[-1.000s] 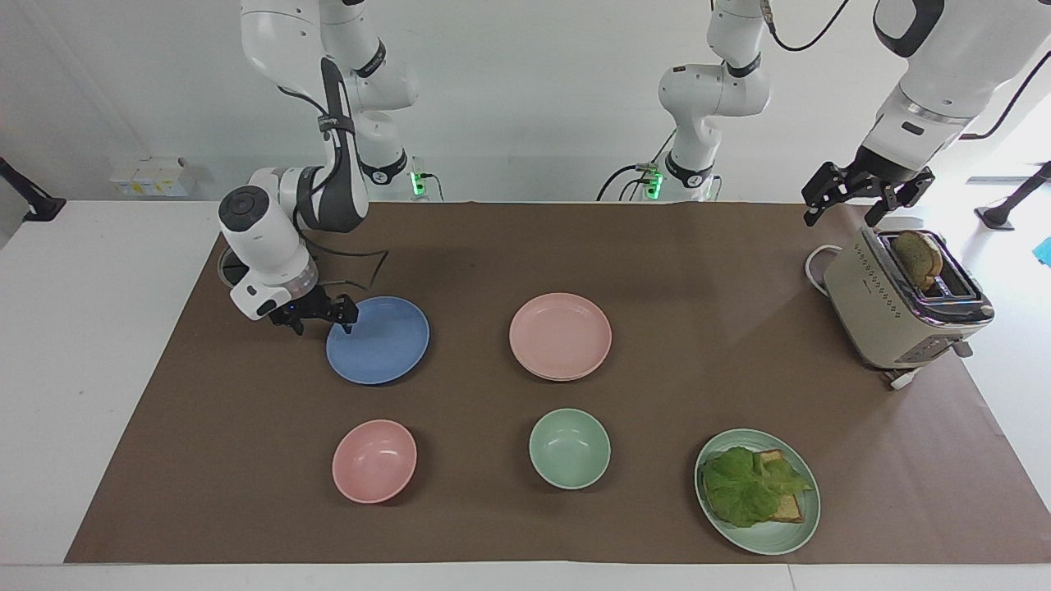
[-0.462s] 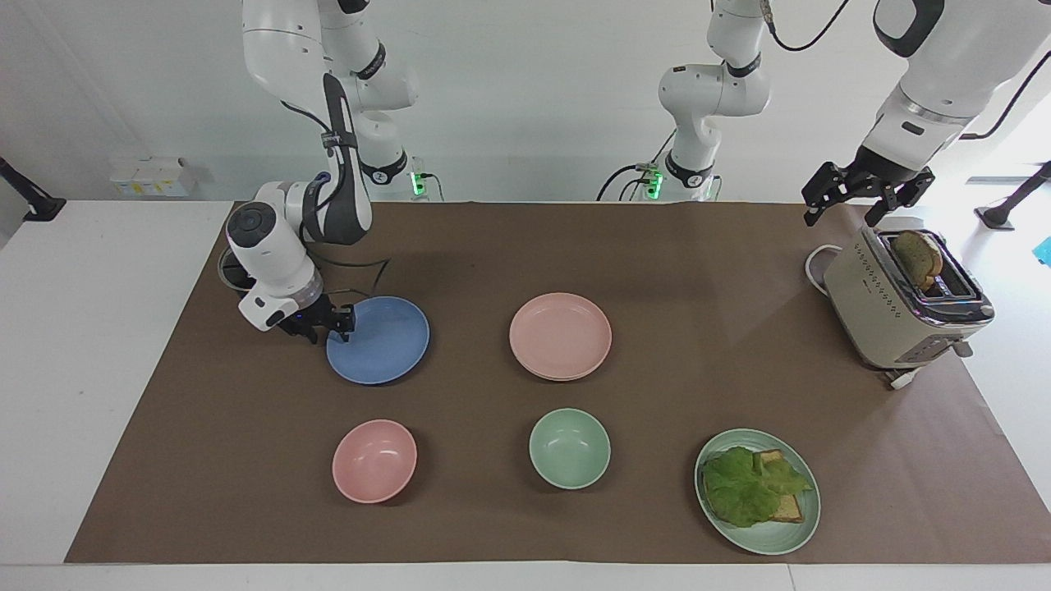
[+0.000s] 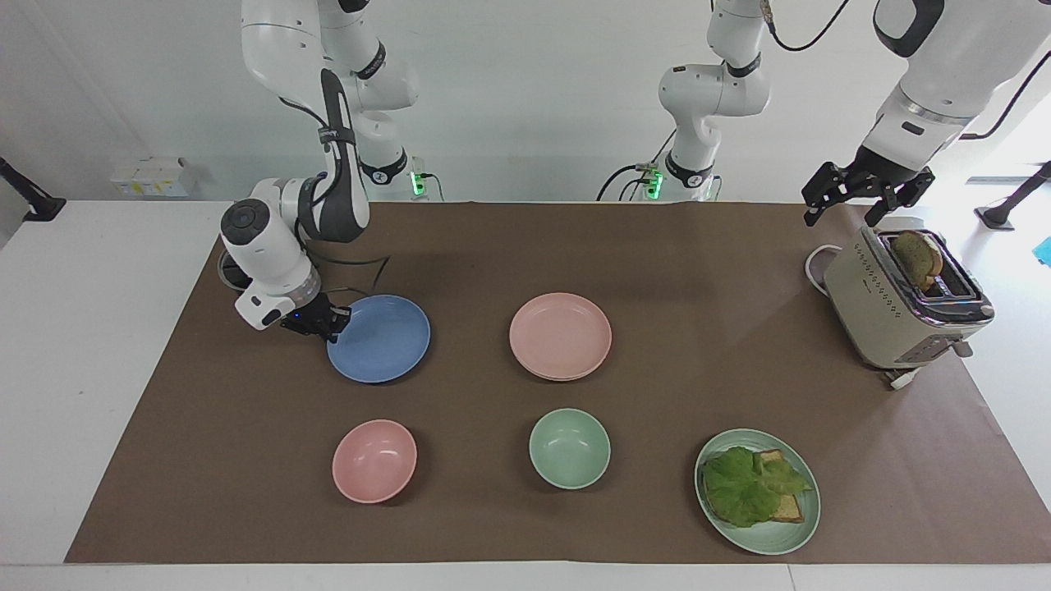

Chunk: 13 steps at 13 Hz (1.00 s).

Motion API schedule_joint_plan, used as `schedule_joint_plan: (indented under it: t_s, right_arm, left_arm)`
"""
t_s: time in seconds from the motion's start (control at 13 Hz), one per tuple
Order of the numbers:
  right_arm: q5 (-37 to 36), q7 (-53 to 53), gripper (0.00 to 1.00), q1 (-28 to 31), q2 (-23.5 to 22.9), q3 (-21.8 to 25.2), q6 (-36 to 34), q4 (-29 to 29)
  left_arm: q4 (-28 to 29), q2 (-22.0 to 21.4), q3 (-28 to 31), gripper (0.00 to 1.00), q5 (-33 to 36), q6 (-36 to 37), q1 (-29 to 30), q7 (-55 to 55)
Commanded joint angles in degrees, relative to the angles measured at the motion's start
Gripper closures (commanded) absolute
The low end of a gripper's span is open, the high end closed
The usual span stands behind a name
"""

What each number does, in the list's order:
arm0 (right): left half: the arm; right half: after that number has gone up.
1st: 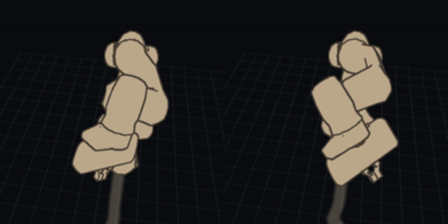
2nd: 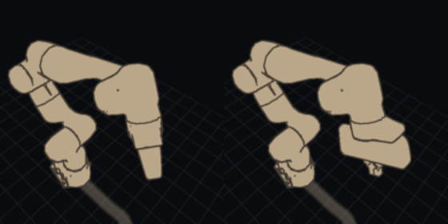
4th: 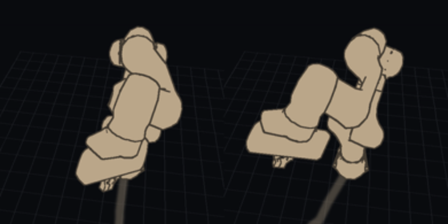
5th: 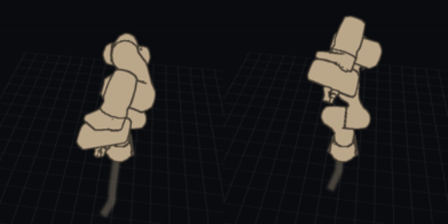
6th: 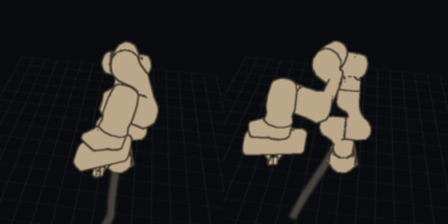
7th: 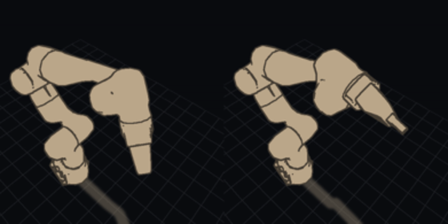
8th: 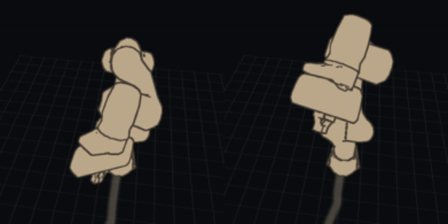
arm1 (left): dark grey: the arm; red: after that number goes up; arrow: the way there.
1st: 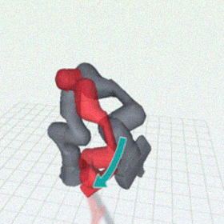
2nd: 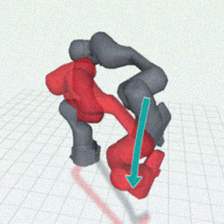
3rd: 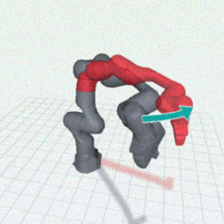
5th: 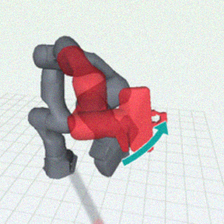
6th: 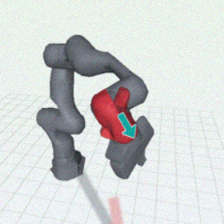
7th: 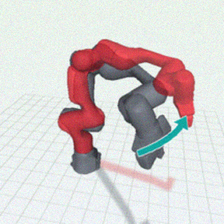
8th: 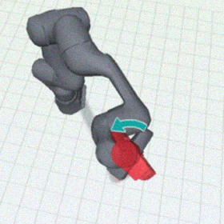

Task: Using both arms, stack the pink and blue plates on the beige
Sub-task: 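Lift the blue plate with the right gripper toward the pink plate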

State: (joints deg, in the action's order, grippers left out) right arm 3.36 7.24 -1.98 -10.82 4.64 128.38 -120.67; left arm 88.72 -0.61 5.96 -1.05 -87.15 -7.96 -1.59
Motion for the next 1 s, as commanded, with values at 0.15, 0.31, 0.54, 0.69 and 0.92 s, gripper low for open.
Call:
schedule_joint_plan:
  t_s: [0.15,0.31,0.54,0.69,0.92]
  right_arm:
    - [0.77,1.64,1.0,0.4,3.08,-0.85,-11.37,8.06]
    - [2.34,1.2,1.0,0.4,4.14,-2.78,-15.78,12.28]
    - [7.97,-0.29,1.0,0.31,3.97,-6.29,-15.8,14.32]
    - [7.72,-7.37,1.0,-0.47,3.88,-11.29,-13.0,14.32]
    - [7.63,-17.4,1.0,-8.19,1.78,-11.58,-8.52,14.15]
  left_arm:
    - [0.14,-0.18,-0.16,0.0,0.61,0.14,0.22,-0.7]
    - [0.14,-0.18,-0.16,0.0,0.61,0.22,0.22,-0.7]
    - [0.14,-0.18,-0.16,0.0,0.61,0.14,0.22,-0.7]
    - [0.14,-0.18,-0.16,0.0,0.61,0.22,0.22,-0.7]
    - [0.14,-0.18,-0.16,0.0,0.61,0.14,0.22,-0.7]
